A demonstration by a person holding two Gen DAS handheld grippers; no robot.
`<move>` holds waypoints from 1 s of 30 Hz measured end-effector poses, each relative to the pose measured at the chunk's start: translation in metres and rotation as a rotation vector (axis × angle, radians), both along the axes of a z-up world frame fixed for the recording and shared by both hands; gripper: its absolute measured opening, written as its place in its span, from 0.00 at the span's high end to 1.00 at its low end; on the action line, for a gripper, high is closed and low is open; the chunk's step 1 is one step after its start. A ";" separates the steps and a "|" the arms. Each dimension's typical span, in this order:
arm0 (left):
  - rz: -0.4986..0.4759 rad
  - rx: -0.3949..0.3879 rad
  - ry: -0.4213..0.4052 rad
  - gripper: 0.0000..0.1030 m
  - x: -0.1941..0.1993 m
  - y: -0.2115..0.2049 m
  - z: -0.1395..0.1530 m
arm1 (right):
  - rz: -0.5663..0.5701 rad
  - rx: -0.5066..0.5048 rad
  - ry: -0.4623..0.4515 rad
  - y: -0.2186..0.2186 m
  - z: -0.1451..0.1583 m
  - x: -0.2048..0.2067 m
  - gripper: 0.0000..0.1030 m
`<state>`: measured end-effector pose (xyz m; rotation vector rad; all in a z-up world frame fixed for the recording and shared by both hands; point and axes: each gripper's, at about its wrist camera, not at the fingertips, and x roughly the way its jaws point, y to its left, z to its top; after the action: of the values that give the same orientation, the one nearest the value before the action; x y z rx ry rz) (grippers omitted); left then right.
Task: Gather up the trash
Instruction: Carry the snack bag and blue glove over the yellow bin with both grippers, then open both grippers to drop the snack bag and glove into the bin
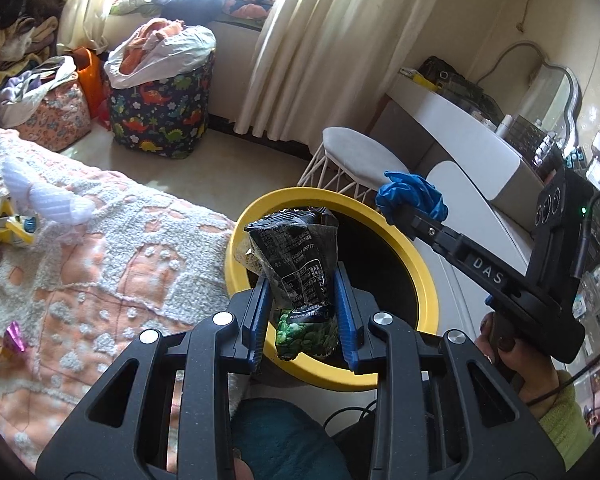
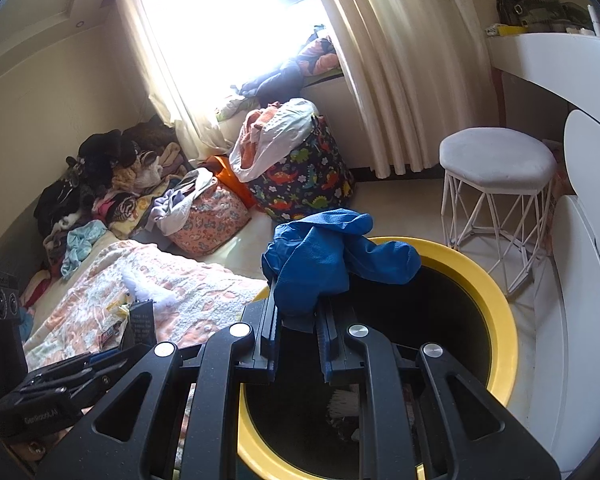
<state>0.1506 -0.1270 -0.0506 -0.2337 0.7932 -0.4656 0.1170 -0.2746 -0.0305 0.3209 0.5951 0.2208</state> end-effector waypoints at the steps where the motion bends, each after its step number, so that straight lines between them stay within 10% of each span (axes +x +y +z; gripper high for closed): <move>1: -0.007 0.005 0.001 0.78 0.000 -0.003 -0.001 | -0.006 0.002 0.003 -0.002 -0.001 0.000 0.85; 30: -0.133 0.084 0.121 0.71 0.033 -0.063 -0.052 | -0.085 0.090 0.139 -0.048 -0.042 0.017 0.78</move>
<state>0.1834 -0.1895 -0.1023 -0.1329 0.9485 -0.5456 0.1340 -0.3228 -0.0720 0.4498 0.7082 0.1446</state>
